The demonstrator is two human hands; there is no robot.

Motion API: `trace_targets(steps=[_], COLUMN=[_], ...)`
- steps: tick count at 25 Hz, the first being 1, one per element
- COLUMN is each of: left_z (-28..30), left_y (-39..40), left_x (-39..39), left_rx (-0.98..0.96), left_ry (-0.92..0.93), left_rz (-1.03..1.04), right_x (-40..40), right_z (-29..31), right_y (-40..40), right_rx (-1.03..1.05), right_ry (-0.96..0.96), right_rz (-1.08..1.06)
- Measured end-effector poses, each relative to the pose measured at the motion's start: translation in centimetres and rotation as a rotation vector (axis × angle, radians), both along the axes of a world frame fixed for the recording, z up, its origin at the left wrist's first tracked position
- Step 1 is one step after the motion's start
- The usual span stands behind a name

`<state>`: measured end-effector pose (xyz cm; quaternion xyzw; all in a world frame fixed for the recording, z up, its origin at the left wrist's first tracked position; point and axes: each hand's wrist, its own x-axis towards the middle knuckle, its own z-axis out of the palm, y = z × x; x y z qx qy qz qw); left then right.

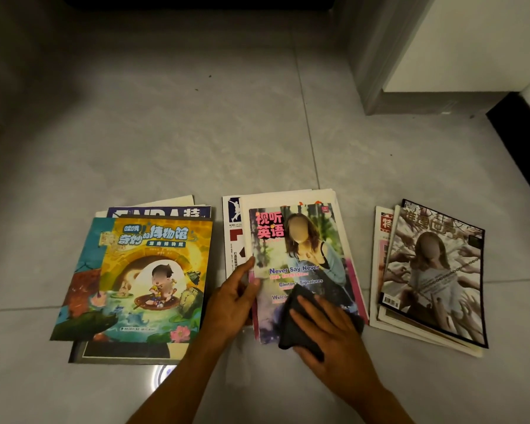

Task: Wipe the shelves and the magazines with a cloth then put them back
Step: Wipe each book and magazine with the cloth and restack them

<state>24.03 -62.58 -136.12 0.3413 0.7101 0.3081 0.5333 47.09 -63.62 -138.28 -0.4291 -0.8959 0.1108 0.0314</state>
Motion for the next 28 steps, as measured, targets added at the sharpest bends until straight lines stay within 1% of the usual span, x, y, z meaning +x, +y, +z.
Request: trace_targets(steps=[2, 3, 6, 7, 9, 11, 12, 13, 14, 15, 16, 17, 19, 20, 21, 22, 23, 24, 25, 26, 27, 28], left_z=[0.1, 0.3, 0.9, 1.4, 2.9, 3.8, 4.1, 4.4, 4.7, 4.8, 5.3, 5.9, 7.1, 7.3, 7.5, 7.7, 7.9, 8.2, 8.0, 7.8, 7.4, 7.3], left_y=[-0.1, -0.2, -0.1, 0.0, 0.4, 0.8, 0.9, 1.0, 1.0, 1.0, 1.1, 1.0, 0.9, 0.8, 0.6, 0.4, 0.2, 0.3, 0.6, 0.9, 1.2, 1.3], left_x=[0.1, 0.0, -0.2, -0.1, 0.4, 1.0, 1.3, 1.7, 2.0, 2.2, 2.5, 2.6, 2.6, 2.6, 2.9, 3.5, 4.1, 4.6, 4.9, 5.1, 5.1, 4.8], left_rx=[-0.001, -0.004, -0.032, -0.050, -0.096, -0.141, -0.160, -0.169, -0.179, -0.192, -0.206, -0.208, -0.195, -0.205, -0.234, -0.264, -0.277, -0.265, -0.236, -0.192, -0.144, -0.111], left_ry=[0.020, 0.004, -0.075, -0.093, -0.133, -0.172, -0.193, -0.213, -0.227, -0.240, -0.271, -0.312, -0.450, -0.513, -0.567, -0.634, -0.721, -0.807, -0.863, -0.858, -0.760, -0.593], left_rz=[-0.015, -0.015, -0.023, 0.002, 0.118, 0.247, 0.289, 0.321, 0.334, 0.333, 0.339, 0.354, 0.366, 0.323, 0.254, 0.195, 0.177, 0.235, 0.349, 0.467, 0.548, 0.559], right_x=[0.0, -0.6, -2.2, -2.2, -2.0, -1.7, -1.5, -1.3, -1.3, -1.6, -1.9, -2.2, -2.3, -2.0, -1.7, -1.3, -1.1, -0.9, -0.7, -0.3, 0.0, 0.4], right_z=[-0.3, -0.4, 1.0, 1.6, 2.2, 2.2, 2.1, 2.1, 2.3, 3.2, 4.7, 6.3, 9.2, 10.0, 11.0, 11.5, 12.1, 12.1, 12.1, 11.5, 10.7, 9.8], right_y=[-0.5, -1.0, -0.9, -0.6, -0.6, -0.7, -0.8, -0.8, -0.8, -0.8, -0.8, -0.7, 0.2, 0.6, 0.8, 0.9, 0.9, 0.8, 0.6, 0.5, 0.2, 0.1], right_rx=[0.023, 0.039, 0.053, 0.076, 0.166, 0.172, 0.143, 0.094, -0.003, -0.120, -0.266, -0.438, -0.749, -0.907, -1.070, -1.222, -1.352, -1.443, -1.494, -1.487, -1.437, -1.323], right_ry=[-0.022, -0.008, 0.027, 0.039, 0.109, 0.188, 0.208, 0.232, 0.286, 0.380, 0.517, 0.701, 1.191, 1.414, 1.587, 1.718, 1.783, 1.796, 1.775, 1.723, 1.650, 1.555], right_rz=[-0.101, -0.118, -0.040, -0.020, -0.007, -0.059, -0.094, -0.136, -0.206, -0.326, -0.477, -0.652, -0.965, -1.056, -1.071, -1.035, -1.018, -1.022, -1.030, -1.081, -1.181, -1.304])
